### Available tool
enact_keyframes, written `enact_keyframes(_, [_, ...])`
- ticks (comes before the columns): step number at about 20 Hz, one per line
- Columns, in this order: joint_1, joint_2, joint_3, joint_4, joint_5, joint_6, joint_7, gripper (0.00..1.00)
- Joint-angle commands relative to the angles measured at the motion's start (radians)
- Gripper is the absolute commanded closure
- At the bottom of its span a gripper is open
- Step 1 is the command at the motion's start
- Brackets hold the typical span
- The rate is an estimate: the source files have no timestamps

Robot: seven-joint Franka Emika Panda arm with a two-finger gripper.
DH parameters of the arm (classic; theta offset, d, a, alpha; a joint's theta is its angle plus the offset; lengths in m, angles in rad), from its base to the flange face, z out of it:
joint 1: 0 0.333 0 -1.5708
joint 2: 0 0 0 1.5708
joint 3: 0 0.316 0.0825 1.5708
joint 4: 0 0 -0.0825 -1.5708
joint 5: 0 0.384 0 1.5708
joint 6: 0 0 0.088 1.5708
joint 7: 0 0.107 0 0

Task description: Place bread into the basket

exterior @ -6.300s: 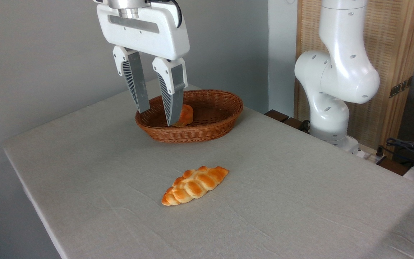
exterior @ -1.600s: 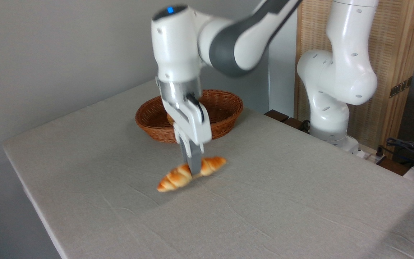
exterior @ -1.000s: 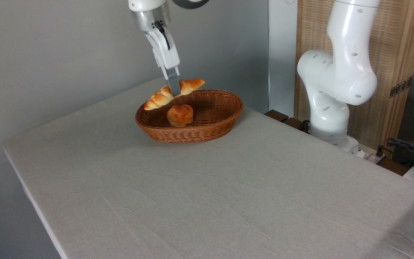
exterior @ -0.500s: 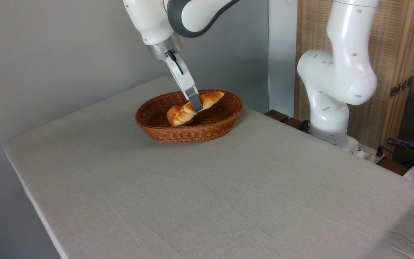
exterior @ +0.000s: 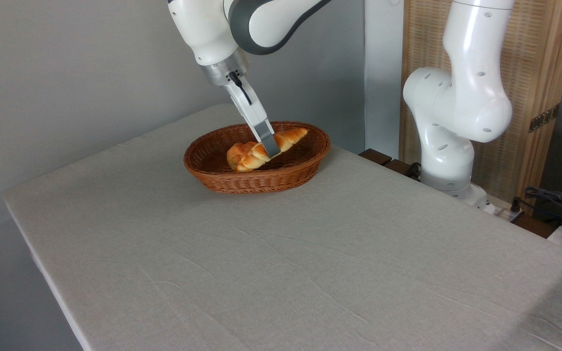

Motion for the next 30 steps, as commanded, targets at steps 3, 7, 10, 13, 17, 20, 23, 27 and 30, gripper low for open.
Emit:
enact_keyframes(3, [0.002, -0.001, 0.011, 0.004, 0.003, -0.012, 0.008, 0.0])
enact_keyframes(7, [0.005, -0.005, 0.034, 0.043, 0.004, -0.013, 0.006, 0.0])
enact_keyframes(10, [0.034, 0.001, 0.106, 0.152, 0.004, -0.041, 0.008, 0.0])
enact_keyframes(13, [0.08, 0.065, 0.188, 0.275, 0.019, -0.042, 0.02, 0.0])
enact_keyframes(17, [0.082, 0.202, 0.232, 0.497, 0.144, -0.042, 0.009, 0.0])
enact_keyframes(20, [0.083, 0.234, 0.294, 0.574, 0.153, -0.038, 0.02, 0.0])
enact_keyframes(23, [0.083, 0.231, 0.336, 0.59, 0.151, -0.033, 0.015, 0.0])
enact_keyframes(27, [0.088, 0.234, 0.327, 0.608, 0.153, -0.042, 0.006, 0.0])
enact_keyframes(30, [0.166, 0.231, 0.234, 0.608, 0.168, -0.099, -0.001, 0.0])
